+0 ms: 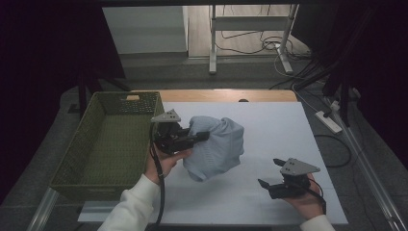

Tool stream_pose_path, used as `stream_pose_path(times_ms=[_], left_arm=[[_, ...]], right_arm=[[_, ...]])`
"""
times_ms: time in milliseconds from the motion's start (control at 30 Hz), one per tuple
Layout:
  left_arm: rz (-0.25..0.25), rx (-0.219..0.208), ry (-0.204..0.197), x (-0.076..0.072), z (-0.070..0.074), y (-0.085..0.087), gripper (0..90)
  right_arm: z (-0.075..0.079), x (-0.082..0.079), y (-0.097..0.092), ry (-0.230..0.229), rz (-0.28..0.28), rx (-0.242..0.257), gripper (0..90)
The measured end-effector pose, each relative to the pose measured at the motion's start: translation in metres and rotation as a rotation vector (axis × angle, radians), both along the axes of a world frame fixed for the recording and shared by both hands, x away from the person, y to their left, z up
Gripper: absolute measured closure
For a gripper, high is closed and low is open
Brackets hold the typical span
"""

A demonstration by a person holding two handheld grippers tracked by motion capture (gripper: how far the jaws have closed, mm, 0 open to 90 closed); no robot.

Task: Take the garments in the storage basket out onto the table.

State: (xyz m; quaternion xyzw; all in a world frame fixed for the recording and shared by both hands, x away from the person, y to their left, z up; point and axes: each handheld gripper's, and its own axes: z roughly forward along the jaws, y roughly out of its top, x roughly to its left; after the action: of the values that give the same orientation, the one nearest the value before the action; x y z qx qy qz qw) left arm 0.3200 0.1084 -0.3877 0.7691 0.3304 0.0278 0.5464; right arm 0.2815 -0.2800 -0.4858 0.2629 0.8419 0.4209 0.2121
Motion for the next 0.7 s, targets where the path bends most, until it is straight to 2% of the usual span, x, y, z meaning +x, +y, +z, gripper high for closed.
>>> stream_pose_path(times_ms=[433, 700], left_arm=[[-0.023, 0.015, 0.024, 0.003, -0.016, -0.013, 70.8], [0.006, 0.045, 0.054, 0.007, -0.033, -0.011, 70.6]], right_arm=[[0.0, 0.0, 0.0, 0.0, 0.0, -0.002, 10.4], [0.0, 0.0, 0.0, 0.002, -0.001, -0.001, 10.4]])
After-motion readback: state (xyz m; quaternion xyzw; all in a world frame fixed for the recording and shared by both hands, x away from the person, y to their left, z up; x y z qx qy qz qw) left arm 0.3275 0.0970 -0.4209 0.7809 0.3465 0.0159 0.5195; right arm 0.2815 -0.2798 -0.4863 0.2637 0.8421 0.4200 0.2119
